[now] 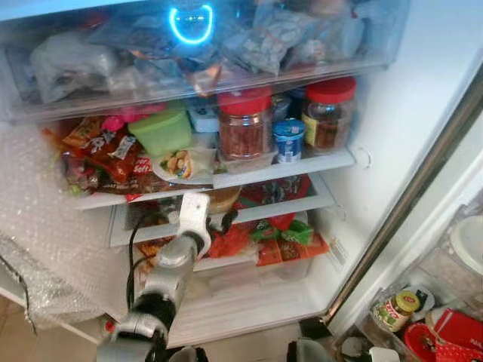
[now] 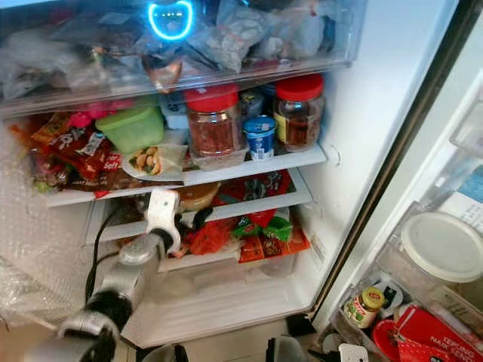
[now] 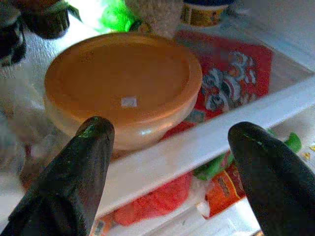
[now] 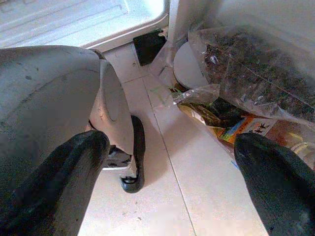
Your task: Restocking fridge
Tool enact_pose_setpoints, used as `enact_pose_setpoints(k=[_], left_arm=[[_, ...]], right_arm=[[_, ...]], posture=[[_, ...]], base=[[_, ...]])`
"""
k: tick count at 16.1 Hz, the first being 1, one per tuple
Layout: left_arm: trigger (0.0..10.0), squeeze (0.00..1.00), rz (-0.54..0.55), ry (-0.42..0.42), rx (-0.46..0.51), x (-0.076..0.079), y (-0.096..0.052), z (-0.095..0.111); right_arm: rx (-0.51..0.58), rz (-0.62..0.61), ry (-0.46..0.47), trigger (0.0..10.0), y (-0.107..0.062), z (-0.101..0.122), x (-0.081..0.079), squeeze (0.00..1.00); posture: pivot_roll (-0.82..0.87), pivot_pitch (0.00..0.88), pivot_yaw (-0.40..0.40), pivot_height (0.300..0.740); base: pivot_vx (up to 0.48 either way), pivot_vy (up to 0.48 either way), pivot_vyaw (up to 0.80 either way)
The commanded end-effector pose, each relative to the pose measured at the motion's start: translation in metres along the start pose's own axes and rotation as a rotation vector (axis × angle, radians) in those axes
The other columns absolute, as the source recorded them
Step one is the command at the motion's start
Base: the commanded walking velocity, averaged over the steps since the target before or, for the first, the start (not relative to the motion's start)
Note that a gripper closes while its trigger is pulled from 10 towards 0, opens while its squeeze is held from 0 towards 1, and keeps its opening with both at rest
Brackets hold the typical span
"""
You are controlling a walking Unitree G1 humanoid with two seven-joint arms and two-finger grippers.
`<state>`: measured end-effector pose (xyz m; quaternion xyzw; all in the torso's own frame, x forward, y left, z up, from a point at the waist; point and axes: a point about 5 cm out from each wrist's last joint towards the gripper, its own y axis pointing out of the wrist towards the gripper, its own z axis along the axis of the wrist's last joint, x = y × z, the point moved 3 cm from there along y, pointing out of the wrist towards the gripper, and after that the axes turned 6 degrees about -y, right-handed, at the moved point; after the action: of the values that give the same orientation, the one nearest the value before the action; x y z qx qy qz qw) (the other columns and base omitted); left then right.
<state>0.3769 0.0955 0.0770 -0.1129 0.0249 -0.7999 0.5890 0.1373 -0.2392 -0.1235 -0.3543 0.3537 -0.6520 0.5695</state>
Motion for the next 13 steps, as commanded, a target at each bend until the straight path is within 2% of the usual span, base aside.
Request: enact_pose_setpoints(k=[1,3,4,7,8,9,11,13], left_arm=[[10.0,0.0,0.029,0.009,-0.018,-0.005,0.002,-0.002],[10.0,0.0,0.026,0.012,-0.027,-0.002,0.008,0.002],[10.0,0.0,-0.001,0.013,-0.01,-0.001,0.007,0.002],[10.0,0.0,-0.037,0.099,0.042,-0.005,-0.007,-0.004],[10.0,0.0,-0.042,0.102,0.064,-0.01,-0.017,-0.009],[10.0,0.0,-0.029,0.14,0.086,-0.017,-0.037,-0.016],[10.0,0.0,0.015,0.172,0.129,-0.024,-0.061,-0.018],[10.0,0.0,0.084,0.232,0.174,-0.029,-0.074,-0.016]], right_arm=[[0.002,-0.012,0.039,10.0,0.0,0.0,0.0,0.0],[-0.002,-0.013,0.042,10.0,0.0,-0.001,0.0,0.0],[-0.002,-0.015,0.046,10.0,0.0,-0.001,-0.001,0.0],[0.0,-0.019,0.049,10.0,0.0,0.0,0.0,0.0],[0.002,-0.02,0.051,10.0,0.0,0.0,0.0,0.0],[0.003,-0.022,0.055,10.0,0.0,0.0,0.0,0.0],[0.003,-0.025,0.057,10.0,0.0,0.0,0.001,0.0],[0.003,-0.028,0.06,10.0,0.0,0.001,0.002,0.0]], posture=[[-0.28,0.033,0.071,0.648],[-0.28,0.03,0.075,0.648],[-0.28,0.028,0.078,0.648],[-0.26,0.029,0.081,0.648],[-0.25,0.028,0.084,0.648],[-0.24,0.023,0.09,0.648],[-0.23,0.017,0.09,0.648],[-0.2,0.007,0.088,0.648]], base=[[0.0,0.0,0.0],[0.0,0.0,0.0],[0.0,0.0,0.0],[0.0,0.0,0.0],[0.0,0.0,0.0],[0.0,0.0,0.0],[0.0,0.0,0.0],[0.0,0.0,0.0]])
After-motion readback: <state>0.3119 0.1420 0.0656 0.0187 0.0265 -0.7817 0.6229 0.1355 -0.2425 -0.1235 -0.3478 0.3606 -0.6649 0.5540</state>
